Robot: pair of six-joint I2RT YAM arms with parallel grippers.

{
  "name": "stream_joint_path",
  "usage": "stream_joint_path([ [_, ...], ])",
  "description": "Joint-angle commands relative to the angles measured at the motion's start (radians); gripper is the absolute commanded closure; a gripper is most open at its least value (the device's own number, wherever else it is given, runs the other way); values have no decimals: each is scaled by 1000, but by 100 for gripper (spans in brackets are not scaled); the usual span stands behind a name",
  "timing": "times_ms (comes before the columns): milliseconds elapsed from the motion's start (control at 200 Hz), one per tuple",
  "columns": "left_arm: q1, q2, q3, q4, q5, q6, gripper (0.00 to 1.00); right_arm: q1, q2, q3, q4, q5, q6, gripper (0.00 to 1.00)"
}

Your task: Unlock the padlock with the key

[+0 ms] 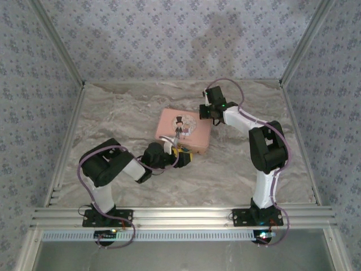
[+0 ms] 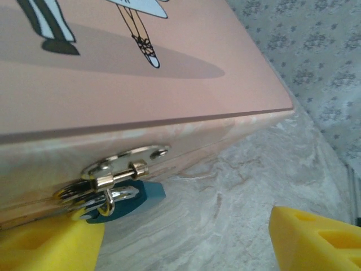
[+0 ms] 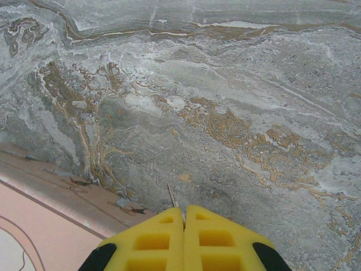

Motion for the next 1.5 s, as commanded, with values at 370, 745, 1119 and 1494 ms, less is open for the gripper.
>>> stream_joint_path([
  [370, 2, -66, -59, 125, -41, 24, 20, 17, -12, -25, -68, -31, 1, 100],
  [745, -84, -85, -32, -103, -363, 80, 17, 21, -13, -22, -66, -30, 1, 100],
  [1119, -78, -17, 52, -34, -80, 108, 24, 22, -20, -33, -58, -29, 2, 100],
  [1494, -38, 13, 25, 92, -2, 14, 30, 22, -26, -43, -49, -30, 7, 100],
])
